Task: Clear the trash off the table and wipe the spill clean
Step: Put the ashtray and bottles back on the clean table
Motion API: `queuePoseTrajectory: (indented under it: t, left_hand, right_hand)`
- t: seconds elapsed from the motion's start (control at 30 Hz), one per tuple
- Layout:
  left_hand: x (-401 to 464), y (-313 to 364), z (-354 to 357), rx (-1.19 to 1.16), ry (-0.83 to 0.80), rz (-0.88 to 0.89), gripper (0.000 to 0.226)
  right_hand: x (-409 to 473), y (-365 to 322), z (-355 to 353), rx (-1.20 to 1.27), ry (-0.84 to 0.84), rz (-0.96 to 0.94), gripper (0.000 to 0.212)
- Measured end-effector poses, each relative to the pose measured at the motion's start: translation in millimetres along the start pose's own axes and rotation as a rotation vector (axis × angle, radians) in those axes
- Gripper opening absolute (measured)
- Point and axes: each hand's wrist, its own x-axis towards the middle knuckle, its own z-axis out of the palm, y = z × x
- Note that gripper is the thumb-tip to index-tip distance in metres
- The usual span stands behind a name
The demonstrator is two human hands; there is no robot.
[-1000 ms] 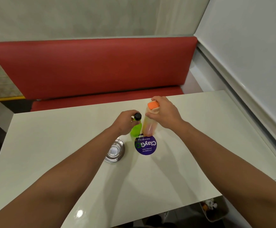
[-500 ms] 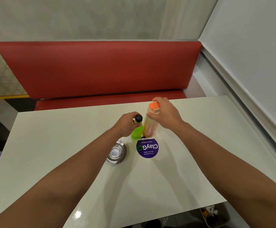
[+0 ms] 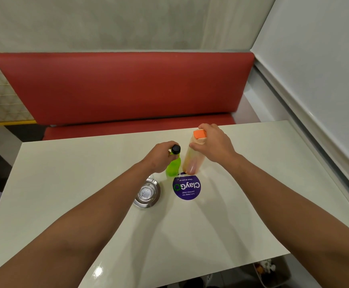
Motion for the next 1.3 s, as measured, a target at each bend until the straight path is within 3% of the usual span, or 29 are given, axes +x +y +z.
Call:
queuePoseTrajectory:
  t: [0.33, 0.53, 0.6, 0.73, 0.8, 0.87, 1.07, 1.2, 1.3]
  left_hand:
    - [2, -2, -2, 0.012, -0.023, 0.007, 0.031]
    - [-7, -5, -11, -0.045, -0.013, -0.040, 0.056]
    - [-14, -10, -16, -0.039, -0.004, -0.062, 0.057]
    - [-39, -39, -26, -0.022, 0.019, -0.135, 0.048]
    - [-57, -61, -27, 0.000, 0.005, -0.216, 0.046]
    - [-77, -84, -22, 0.048, -0.019, -0.310, 0.049]
    - [-122, -124, 6, 0.055, -0.011, -0.524, 0.067]
    - [-129, -132, 19, 0.067, -0.027, -0.545, 0.068]
    - [-132, -133, 27, 0.091, -0.052, -0.507, 0.055]
  right_hand:
    - [-5, -1, -3, -0.041, -0.018, 0.047, 0.073]
    - [-7, -3, -2, -0.056, -0.056, 0.062, 0.084]
    - [-10, -7, -4, -0.091, 0.012, 0.012, 0.086]
    - [-45, -21, 7, 0.207, 0.261, -0.202, 0.045]
    - [-69, -25, 33, 0.335, 0.189, -0.186, 0.028]
    - [-88, -22, 73, 0.433, 0.034, -0.080, 0.024]
    - [-112, -13, 174, 0.414, -0.326, 0.191, 0.047]
    - [-114, -16, 203, 0.402, -0.423, 0.260, 0.056]
    - [-111, -21, 212, 0.373, -0.450, 0.240, 0.027]
